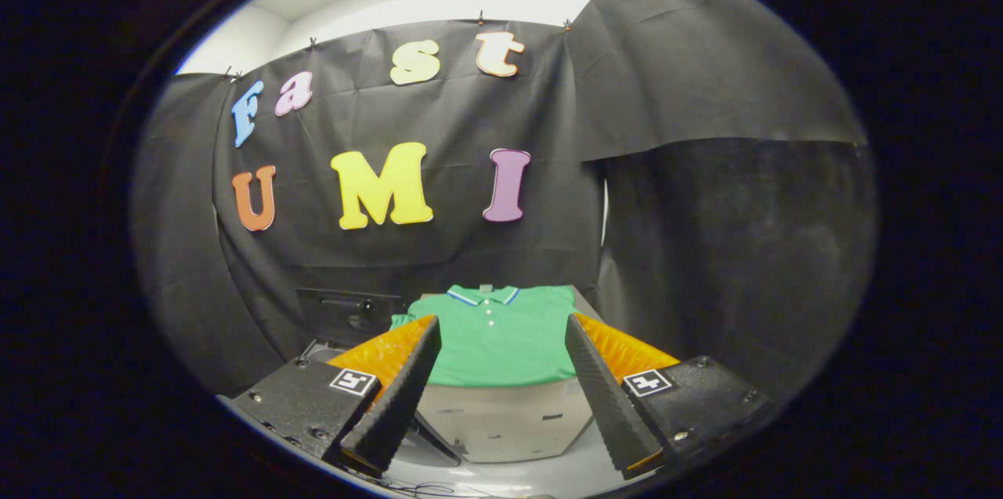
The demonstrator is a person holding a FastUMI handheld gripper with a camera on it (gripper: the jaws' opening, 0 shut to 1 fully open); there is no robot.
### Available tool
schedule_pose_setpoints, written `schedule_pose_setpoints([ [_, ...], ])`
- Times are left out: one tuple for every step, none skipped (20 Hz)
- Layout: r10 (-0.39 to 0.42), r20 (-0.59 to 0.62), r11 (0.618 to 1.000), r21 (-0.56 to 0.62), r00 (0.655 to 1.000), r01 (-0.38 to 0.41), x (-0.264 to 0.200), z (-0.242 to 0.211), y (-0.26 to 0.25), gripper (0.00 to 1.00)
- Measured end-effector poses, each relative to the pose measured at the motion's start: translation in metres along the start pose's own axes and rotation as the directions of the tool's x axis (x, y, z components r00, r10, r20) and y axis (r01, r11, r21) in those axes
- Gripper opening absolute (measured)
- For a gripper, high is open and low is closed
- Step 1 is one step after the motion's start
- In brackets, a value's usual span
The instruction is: Put the clothes into the washing machine and then close the washing machine lid.
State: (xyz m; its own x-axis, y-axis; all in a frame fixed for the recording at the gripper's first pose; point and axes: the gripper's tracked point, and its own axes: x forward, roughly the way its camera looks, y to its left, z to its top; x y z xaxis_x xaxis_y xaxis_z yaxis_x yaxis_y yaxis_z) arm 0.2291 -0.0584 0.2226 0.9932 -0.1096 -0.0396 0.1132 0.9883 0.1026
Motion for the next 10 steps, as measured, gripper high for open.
schedule_pose_setpoints([
  [0.009,-0.002,1.0,-0.006,1.0,-0.009,0.02,0.009,0.003,1.0],
  [0.019,-0.004,1.0,-0.007,1.0,-0.019,0.039,0.018,0.005,1.0],
  [0.029,-0.009,1.0,-0.007,1.0,-0.029,0.057,0.026,0.007,1.0],
  [0.04,-0.02,0.999,-0.007,0.999,-0.04,0.075,0.031,0.01,1.0],
  [0.052,-0.033,0.999,-0.007,0.998,-0.053,0.091,0.034,0.01,1.0],
  [0.065,-0.047,0.998,-0.005,0.997,-0.065,0.108,0.036,0.013,0.99],
  [0.072,-0.071,0.997,-0.007,0.995,-0.073,0.127,0.036,0.016,1.0],
  [0.072,-0.093,0.997,-0.006,0.993,-0.073,0.143,0.034,0.016,1.0],
  [0.081,-0.111,0.997,-0.006,0.991,-0.082,0.16,0.033,0.019,1.0],
  [0.083,-0.141,0.996,-0.016,0.987,-0.086,0.176,0.029,0.022,1.0],
])
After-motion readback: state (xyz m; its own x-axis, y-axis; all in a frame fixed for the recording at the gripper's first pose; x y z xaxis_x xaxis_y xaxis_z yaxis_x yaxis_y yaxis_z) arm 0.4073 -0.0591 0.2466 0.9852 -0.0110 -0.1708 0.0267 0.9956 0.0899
